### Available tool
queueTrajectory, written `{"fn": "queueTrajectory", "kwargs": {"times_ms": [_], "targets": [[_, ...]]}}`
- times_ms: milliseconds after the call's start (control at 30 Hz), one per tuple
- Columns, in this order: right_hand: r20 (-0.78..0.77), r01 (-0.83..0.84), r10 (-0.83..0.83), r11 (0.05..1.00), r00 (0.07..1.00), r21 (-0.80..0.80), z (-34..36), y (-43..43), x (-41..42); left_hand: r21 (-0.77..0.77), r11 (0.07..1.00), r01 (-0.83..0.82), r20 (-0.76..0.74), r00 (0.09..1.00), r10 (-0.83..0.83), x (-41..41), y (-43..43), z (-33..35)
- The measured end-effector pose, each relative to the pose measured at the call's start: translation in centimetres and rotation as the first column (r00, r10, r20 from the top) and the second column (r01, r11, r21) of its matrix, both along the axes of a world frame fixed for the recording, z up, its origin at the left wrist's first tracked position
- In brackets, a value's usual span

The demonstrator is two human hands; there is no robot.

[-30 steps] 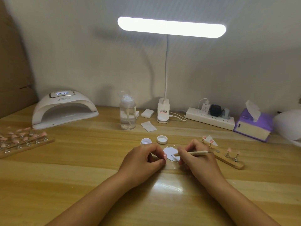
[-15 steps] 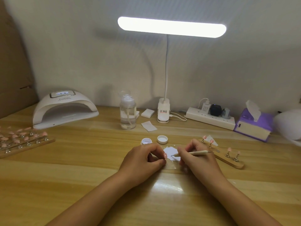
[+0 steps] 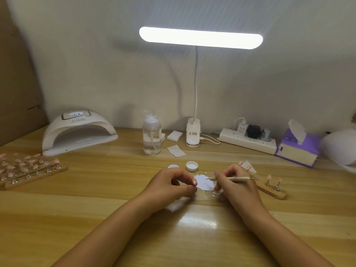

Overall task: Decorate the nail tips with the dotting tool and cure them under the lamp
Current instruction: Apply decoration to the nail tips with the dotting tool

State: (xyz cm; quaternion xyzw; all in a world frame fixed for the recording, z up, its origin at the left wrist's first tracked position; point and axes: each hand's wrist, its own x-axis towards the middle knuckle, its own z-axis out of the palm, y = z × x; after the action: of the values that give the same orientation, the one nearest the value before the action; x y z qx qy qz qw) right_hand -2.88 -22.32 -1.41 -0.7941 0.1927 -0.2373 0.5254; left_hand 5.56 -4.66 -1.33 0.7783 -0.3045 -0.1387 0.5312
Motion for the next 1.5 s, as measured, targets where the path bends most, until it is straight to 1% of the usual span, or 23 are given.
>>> {"fn": "queueTrajectory", "kwargs": {"times_ms": [67, 100, 133, 200, 267, 367, 467, 633, 767, 833, 933, 1033, 1133, 1267, 1433, 1500], "targets": [[0.02, 0.001, -0.002, 0.999, 1.0, 0.049, 0.0, -0.1, 0.0, -0.023, 1.0, 0.001, -0.07, 0.998, -0.003, 0.0, 0.0, 0.2], [0.027, -0.008, 0.006, 0.997, 1.0, 0.074, 0.1, -0.1, 0.0, -0.029, 0.999, -0.016, -0.083, 0.996, 0.014, -0.1, -0.1, 0.3], [0.033, -0.02, 0.017, 0.995, 0.999, 0.098, 0.1, -0.1, 0.0, -0.026, 0.999, -0.047, -0.067, 0.997, 0.045, -0.2, -0.3, 0.1], [0.045, -0.046, 0.04, 0.99, 0.998, 0.134, 0.2, 0.0, -0.1, 0.003, 0.992, -0.128, 0.035, 0.991, 0.128, -0.4, -0.9, -0.4], [0.056, -0.059, 0.052, 0.987, 0.997, 0.148, 0.3, 0.0, -0.2, 0.028, 0.984, -0.176, 0.117, 0.978, 0.172, -0.7, -1.1, -0.8], [0.061, -0.047, 0.037, 0.984, 0.997, 0.169, 0.2, 0.0, 0.0, 0.014, 0.989, -0.15, 0.149, 0.978, 0.146, -0.6, -0.8, -1.1], [0.049, -0.007, 0.0, 0.989, 0.999, 0.148, 0.1, -0.1, 0.1, 0.016, 0.991, -0.131, 0.182, 0.975, 0.126, -0.6, -0.8, -1.1], [0.054, -0.017, 0.01, 0.991, 0.998, 0.129, 0.3, -0.2, 0.0, 0.095, 0.987, -0.132, 0.231, 0.967, 0.108, -0.7, -1.1, -1.1], [0.15, -0.094, 0.059, 0.967, 0.987, 0.239, 0.9, 0.0, -0.4, 0.09, 0.989, -0.121, 0.243, 0.965, 0.096, -0.8, -1.2, -1.2], [0.167, -0.13, 0.083, 0.947, 0.983, 0.294, 1.0, 0.3, -0.4, 0.066, 0.991, -0.118, 0.252, 0.963, 0.098, -0.9, -1.4, -1.2], [0.165, -0.117, 0.062, 0.93, 0.984, 0.349, 0.7, 0.5, -0.3, 0.074, 0.992, -0.104, 0.274, 0.958, 0.08, -1.0, -1.5, -1.3], [0.159, -0.124, 0.075, 0.937, 0.984, 0.326, 0.7, 0.5, -0.2, 0.092, 0.991, -0.097, 0.285, 0.956, 0.067, -0.9, -1.5, -1.4], [0.167, -0.167, 0.119, 0.936, 0.979, 0.311, 0.6, 0.7, -0.4, 0.105, 0.99, -0.096, 0.288, 0.955, 0.062, -1.0, -1.5, -1.3], [0.177, -0.218, 0.166, 0.915, 0.97, 0.34, 0.9, 1.0, -0.5, 0.112, 0.989, -0.097, 0.279, 0.958, 0.063, -1.0, -1.5, -1.3], [0.217, -0.199, 0.128, 0.917, 0.968, 0.347, 1.4, 1.1, -0.8, 0.106, 0.99, -0.091, 0.283, 0.957, 0.058, -0.9, -1.5, -1.3], [0.211, -0.189, 0.12, 0.919, 0.97, 0.345, 1.3, 1.2, -0.8, 0.102, 0.991, -0.088, 0.286, 0.957, 0.056, -0.8, -1.5, -1.4]]}}
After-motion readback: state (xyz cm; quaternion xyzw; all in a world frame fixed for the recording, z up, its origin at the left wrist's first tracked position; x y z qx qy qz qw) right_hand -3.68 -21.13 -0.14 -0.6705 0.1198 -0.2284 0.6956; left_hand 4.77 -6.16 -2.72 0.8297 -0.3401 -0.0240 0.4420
